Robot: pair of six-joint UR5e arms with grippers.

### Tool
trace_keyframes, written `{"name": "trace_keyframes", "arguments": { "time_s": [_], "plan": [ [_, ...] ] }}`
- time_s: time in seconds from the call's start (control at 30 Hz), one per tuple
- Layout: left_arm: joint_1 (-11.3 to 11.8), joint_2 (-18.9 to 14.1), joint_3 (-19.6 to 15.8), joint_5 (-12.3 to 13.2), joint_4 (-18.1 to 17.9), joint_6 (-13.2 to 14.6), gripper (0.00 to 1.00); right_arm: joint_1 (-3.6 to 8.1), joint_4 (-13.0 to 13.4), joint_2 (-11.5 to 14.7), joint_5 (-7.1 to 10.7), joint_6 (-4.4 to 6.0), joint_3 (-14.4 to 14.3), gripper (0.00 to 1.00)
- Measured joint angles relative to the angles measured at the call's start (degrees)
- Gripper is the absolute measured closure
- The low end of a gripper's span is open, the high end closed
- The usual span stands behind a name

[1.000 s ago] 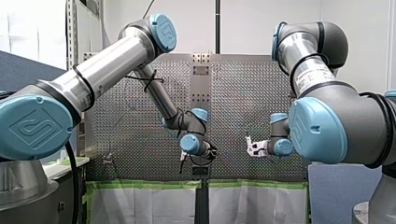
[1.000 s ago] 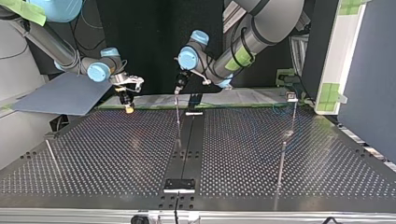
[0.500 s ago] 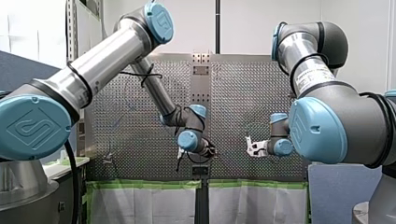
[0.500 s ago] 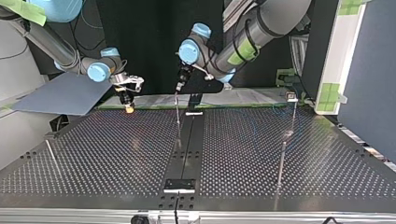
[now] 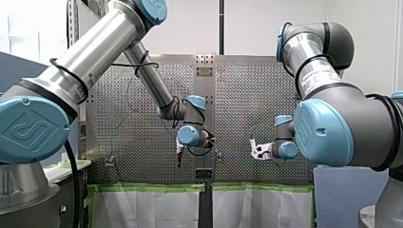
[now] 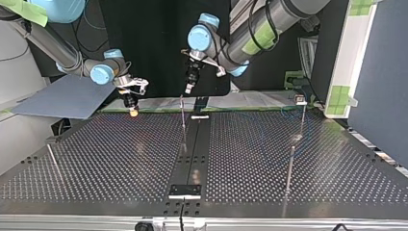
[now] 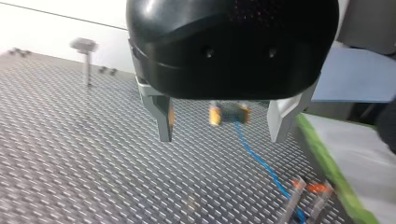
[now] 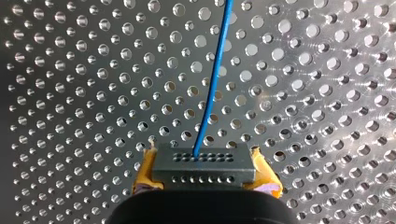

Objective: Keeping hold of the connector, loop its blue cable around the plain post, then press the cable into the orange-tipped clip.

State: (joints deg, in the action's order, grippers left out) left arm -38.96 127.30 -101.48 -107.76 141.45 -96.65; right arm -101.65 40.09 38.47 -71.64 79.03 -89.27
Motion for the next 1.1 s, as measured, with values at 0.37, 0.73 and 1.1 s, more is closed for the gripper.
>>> {"name": "trace_keyframes", "arguments": {
  "time_s": [0.37, 0.73, 1.1],
  "plan": [
    [-4.6, -6.04, -6.02, -5.87, -5.74, -3.81, 0.0, -0.05, -0.57, 0.0, -0.03, 0.0, -0.01, 1.0],
    [-4.9, -12.06, -12.06, -6.8, -6.56, -4.06, 0.0, -0.18, -1.17, 0.0, -0.07, -0.01, -0.01, 1.0],
    [-4.9, -18.39, -18.38, -6.84, -6.66, -4.46, 0.0, -0.28, -1.48, 0.0, -0.02, 0.0, -0.03, 1.0]
  ]
}}
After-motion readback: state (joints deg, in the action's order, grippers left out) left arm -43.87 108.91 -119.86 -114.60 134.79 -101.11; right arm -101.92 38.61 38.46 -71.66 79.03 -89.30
